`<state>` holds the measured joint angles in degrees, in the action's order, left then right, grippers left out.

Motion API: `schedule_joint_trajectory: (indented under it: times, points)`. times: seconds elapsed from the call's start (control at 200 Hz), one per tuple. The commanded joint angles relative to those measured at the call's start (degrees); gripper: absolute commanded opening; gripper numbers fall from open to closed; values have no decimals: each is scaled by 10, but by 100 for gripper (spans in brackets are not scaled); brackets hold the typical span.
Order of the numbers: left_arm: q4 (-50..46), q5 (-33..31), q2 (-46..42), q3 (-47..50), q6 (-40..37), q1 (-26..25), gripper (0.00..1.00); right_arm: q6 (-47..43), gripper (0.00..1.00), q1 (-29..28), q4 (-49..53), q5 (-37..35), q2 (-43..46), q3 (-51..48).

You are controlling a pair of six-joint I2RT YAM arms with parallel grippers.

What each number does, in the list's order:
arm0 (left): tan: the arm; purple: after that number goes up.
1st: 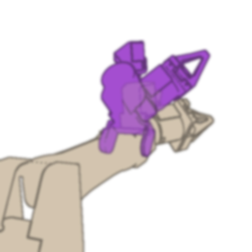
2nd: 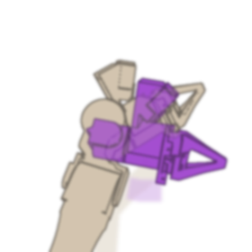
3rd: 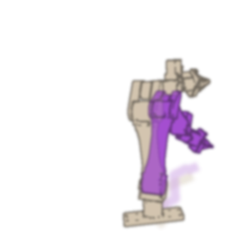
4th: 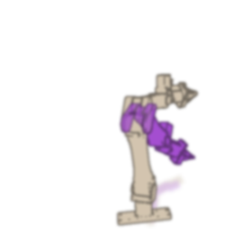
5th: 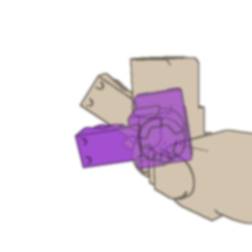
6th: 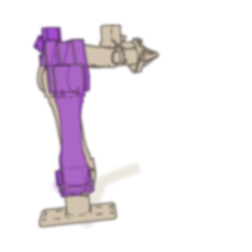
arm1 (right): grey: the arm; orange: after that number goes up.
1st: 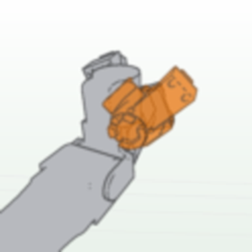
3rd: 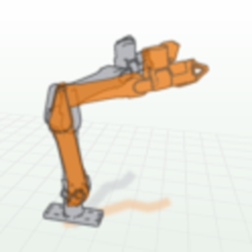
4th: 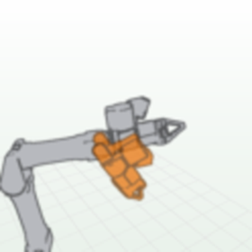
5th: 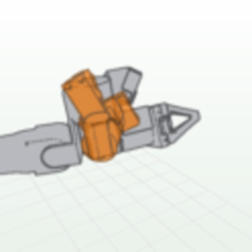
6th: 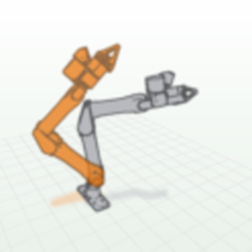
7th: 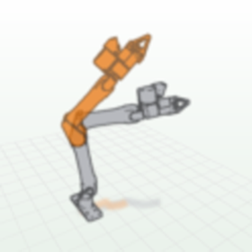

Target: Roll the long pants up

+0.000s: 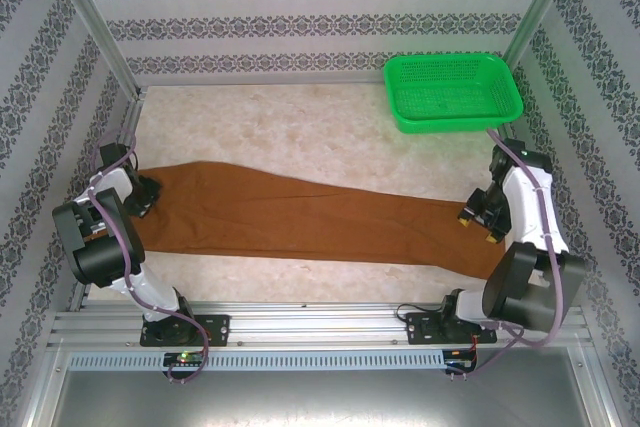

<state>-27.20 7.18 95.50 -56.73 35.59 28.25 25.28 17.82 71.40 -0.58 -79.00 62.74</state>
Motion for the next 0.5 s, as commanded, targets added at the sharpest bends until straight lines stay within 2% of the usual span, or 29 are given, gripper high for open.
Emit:
schedule_joint_trajectory:
  times: [0.0,0.055,0.125,0.175,0.32,0.495]
  points:
    - [-1,22,-1,-12,-8,1,17,14,52,-13,-56,23,-60,5]
    - [-2,21,-1,-13,-11,-10,17,20,42,-22,-84,31,-108,-4]
    - [-10,20,-1,-15,-16,-18,17,27,12,-31,-113,46,-162,-15]
    - [-8,22,-7,-11,-16,-20,17,35,0,-35,-133,49,-184,-19]
    - [-1,35,-35,-3,-22,-25,17,43,0,-39,-163,35,-219,-17]
    - [-1,41,-30,-9,-26,-30,16,26,0,-34,-147,7,-290,40]
